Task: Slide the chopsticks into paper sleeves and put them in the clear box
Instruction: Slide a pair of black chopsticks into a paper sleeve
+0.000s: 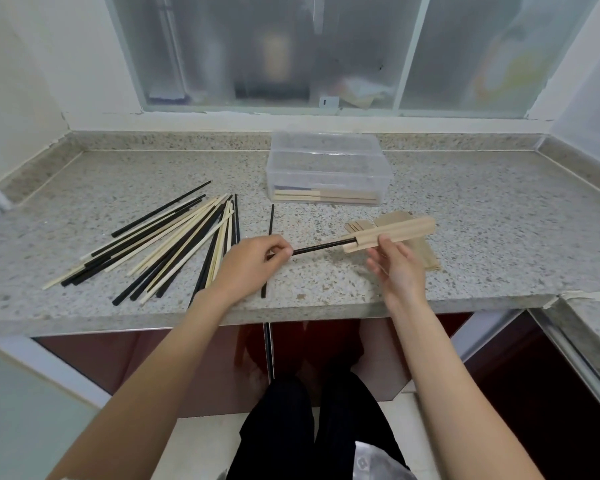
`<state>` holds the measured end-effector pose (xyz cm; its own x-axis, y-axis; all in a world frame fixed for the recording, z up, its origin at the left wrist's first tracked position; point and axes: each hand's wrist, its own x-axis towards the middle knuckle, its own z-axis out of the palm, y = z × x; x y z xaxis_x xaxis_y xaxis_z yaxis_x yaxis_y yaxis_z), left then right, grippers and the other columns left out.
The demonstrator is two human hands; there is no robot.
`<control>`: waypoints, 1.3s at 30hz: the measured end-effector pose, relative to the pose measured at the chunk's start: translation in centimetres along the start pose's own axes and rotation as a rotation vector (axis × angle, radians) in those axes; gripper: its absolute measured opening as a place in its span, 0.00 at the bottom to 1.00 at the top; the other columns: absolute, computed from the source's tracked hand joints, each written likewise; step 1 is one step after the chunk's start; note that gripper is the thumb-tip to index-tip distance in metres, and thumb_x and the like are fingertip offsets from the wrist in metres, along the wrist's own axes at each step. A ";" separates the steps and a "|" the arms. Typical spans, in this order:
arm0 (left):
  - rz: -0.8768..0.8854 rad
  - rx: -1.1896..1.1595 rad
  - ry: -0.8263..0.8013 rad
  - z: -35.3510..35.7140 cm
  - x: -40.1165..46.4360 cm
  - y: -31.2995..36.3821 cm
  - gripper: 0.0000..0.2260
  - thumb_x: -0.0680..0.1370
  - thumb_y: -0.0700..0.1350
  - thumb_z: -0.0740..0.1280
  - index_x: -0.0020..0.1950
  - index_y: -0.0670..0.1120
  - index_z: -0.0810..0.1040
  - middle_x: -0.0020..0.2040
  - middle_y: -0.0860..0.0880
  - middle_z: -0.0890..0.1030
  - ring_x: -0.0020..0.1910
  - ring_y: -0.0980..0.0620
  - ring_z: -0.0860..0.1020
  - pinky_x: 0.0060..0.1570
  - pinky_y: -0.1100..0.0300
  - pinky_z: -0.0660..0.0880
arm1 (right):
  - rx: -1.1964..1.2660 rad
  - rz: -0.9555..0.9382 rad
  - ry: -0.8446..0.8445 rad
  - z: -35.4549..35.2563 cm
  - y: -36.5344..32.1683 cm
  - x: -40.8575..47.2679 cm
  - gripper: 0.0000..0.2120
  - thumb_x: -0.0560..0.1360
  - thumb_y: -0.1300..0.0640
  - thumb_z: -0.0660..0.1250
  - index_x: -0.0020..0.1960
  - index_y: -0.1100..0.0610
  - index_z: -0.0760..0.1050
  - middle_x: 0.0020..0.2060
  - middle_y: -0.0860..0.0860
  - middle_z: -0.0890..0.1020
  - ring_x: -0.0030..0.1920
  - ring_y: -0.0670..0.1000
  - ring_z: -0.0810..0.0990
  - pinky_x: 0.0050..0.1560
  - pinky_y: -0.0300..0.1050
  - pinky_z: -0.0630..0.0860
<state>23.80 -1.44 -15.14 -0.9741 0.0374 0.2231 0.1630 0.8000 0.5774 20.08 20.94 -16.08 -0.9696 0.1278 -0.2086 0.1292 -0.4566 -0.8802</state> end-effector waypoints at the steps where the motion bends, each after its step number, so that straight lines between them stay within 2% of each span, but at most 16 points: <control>1: -0.006 -0.017 0.011 0.0 -0.1 -0.2 0.08 0.79 0.49 0.62 0.53 0.51 0.80 0.45 0.57 0.81 0.37 0.59 0.77 0.40 0.62 0.74 | -0.007 0.002 -0.001 0.0 0.0 0.1 0.03 0.77 0.61 0.65 0.47 0.57 0.78 0.41 0.49 0.83 0.37 0.43 0.81 0.34 0.34 0.78; 4: -0.023 -0.097 0.075 0.6 -0.1 -0.1 0.08 0.79 0.47 0.63 0.52 0.48 0.81 0.44 0.55 0.82 0.38 0.60 0.77 0.38 0.73 0.70 | -0.043 0.027 -0.039 0.5 0.6 -0.2 0.04 0.77 0.61 0.65 0.46 0.59 0.78 0.37 0.49 0.83 0.34 0.43 0.82 0.33 0.35 0.78; 6: -0.026 -0.100 0.098 1.0 0.1 0.1 0.08 0.79 0.47 0.64 0.52 0.47 0.81 0.42 0.55 0.80 0.37 0.65 0.74 0.36 0.76 0.67 | -0.032 0.040 -0.058 0.8 1.0 -0.4 0.04 0.78 0.61 0.65 0.46 0.60 0.78 0.34 0.49 0.84 0.32 0.43 0.81 0.32 0.35 0.78; 8: -0.026 -0.102 0.090 1.4 0.2 0.1 0.08 0.79 0.47 0.64 0.53 0.47 0.81 0.42 0.55 0.80 0.38 0.66 0.74 0.36 0.77 0.67 | -0.028 0.043 -0.051 0.7 1.2 -0.4 0.04 0.78 0.61 0.65 0.47 0.60 0.78 0.36 0.50 0.84 0.34 0.43 0.82 0.32 0.34 0.77; 11: -0.055 -0.156 0.132 1.2 0.7 -0.2 0.11 0.79 0.50 0.63 0.57 0.49 0.79 0.47 0.54 0.81 0.44 0.60 0.77 0.39 0.74 0.68 | -0.007 0.023 0.001 0.2 0.7 0.1 0.03 0.77 0.61 0.65 0.47 0.60 0.78 0.41 0.51 0.84 0.36 0.43 0.83 0.33 0.34 0.78; 14: -0.159 0.008 0.224 0.5 1.9 -1.5 0.15 0.80 0.53 0.60 0.59 0.45 0.77 0.50 0.50 0.81 0.45 0.56 0.75 0.41 0.66 0.70 | 0.029 -0.014 0.088 -0.6 -0.2 0.5 0.03 0.77 0.61 0.65 0.47 0.58 0.77 0.43 0.52 0.84 0.38 0.44 0.83 0.34 0.34 0.79; 17: -0.294 0.205 0.021 0.6 3.4 -2.4 0.17 0.77 0.54 0.65 0.56 0.42 0.77 0.50 0.46 0.81 0.48 0.50 0.77 0.48 0.58 0.74 | 0.038 -0.029 0.184 -1.7 -0.5 0.9 0.03 0.77 0.62 0.65 0.48 0.60 0.77 0.43 0.53 0.83 0.38 0.44 0.83 0.33 0.33 0.78; 19: -0.340 0.274 -0.090 1.0 3.9 -2.1 0.17 0.74 0.55 0.68 0.52 0.41 0.77 0.47 0.45 0.81 0.47 0.48 0.78 0.46 0.56 0.74 | 0.054 -0.019 0.201 -2.2 -0.6 1.1 0.04 0.77 0.62 0.66 0.49 0.61 0.77 0.42 0.53 0.83 0.37 0.43 0.83 0.32 0.32 0.77; 21: -0.350 0.251 -0.082 1.4 4.2 -2.0 0.15 0.73 0.52 0.70 0.49 0.41 0.77 0.48 0.43 0.82 0.47 0.47 0.79 0.46 0.56 0.74 | 0.066 -0.014 0.193 -2.4 -0.7 1.2 0.02 0.77 0.62 0.65 0.47 0.60 0.77 0.41 0.52 0.83 0.36 0.43 0.83 0.32 0.32 0.77; 24: -0.417 0.137 -0.028 1.4 4.1 -2.0 0.12 0.73 0.47 0.71 0.52 0.42 0.79 0.51 0.45 0.82 0.52 0.48 0.79 0.51 0.58 0.73 | 0.063 -0.016 0.169 -2.5 -0.8 1.2 0.03 0.77 0.62 0.65 0.46 0.59 0.77 0.41 0.52 0.83 0.36 0.43 0.83 0.33 0.32 0.78; 27: -0.440 0.081 0.019 1.2 3.6 -1.9 0.07 0.74 0.46 0.70 0.47 0.44 0.80 0.45 0.47 0.82 0.47 0.50 0.79 0.49 0.59 0.75 | 0.043 -0.021 0.146 -2.7 -0.6 1.3 0.03 0.77 0.61 0.65 0.47 0.59 0.77 0.43 0.52 0.83 0.38 0.44 0.83 0.34 0.33 0.79; 30: -0.393 -0.135 0.110 0.8 2.8 -0.9 0.05 0.74 0.44 0.69 0.47 0.43 0.79 0.37 0.52 0.78 0.36 0.56 0.78 0.35 0.65 0.73 | 0.040 -0.026 0.140 -2.7 -0.5 1.4 0.03 0.78 0.61 0.65 0.47 0.58 0.77 0.43 0.53 0.83 0.40 0.46 0.83 0.34 0.33 0.78; 32: -0.289 -0.334 0.141 0.2 2.1 0.4 0.04 0.74 0.39 0.67 0.48 0.44 0.79 0.38 0.50 0.79 0.32 0.55 0.80 0.32 0.65 0.76 | 0.054 -0.022 0.136 -2.7 -0.5 1.4 0.03 0.78 0.61 0.64 0.48 0.58 0.77 0.44 0.52 0.83 0.41 0.46 0.82 0.35 0.33 0.79; 33: -0.198 -0.342 0.140 -0.2 1.8 1.0 0.05 0.75 0.39 0.66 0.48 0.46 0.78 0.40 0.51 0.79 0.31 0.55 0.81 0.33 0.65 0.77 | 0.069 -0.015 0.136 -2.7 -0.6 1.4 0.03 0.78 0.61 0.64 0.48 0.58 0.76 0.43 0.52 0.82 0.41 0.46 0.82 0.35 0.33 0.79; 36: 0.076 -0.142 0.104 -0.9 1.2 1.8 0.07 0.76 0.41 0.66 0.48 0.52 0.79 0.43 0.57 0.79 0.35 0.56 0.78 0.41 0.68 0.74 | 0.126 0.007 0.141 -2.8 -0.6 1.5 0.02 0.78 0.62 0.64 0.49 0.59 0.76 0.43 0.52 0.82 0.36 0.44 0.83 0.33 0.33 0.78; 39: 0.152 -0.037 0.042 -0.5 0.9 1.4 0.06 0.76 0.43 0.67 0.49 0.54 0.81 0.46 0.58 0.78 0.42 0.59 0.76 0.46 0.66 0.73 | 0.160 0.011 0.147 -3.1 -0.7 1.5 0.05 0.78 0.62 0.64 0.53 0.62 0.75 0.44 0.53 0.82 0.34 0.44 0.83 0.32 0.33 0.77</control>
<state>23.19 -0.62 -13.72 -0.9304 0.1313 0.3423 0.3150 0.7641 0.5630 19.19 24.18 -17.14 -0.9262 0.2432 -0.2882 0.0940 -0.5912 -0.8010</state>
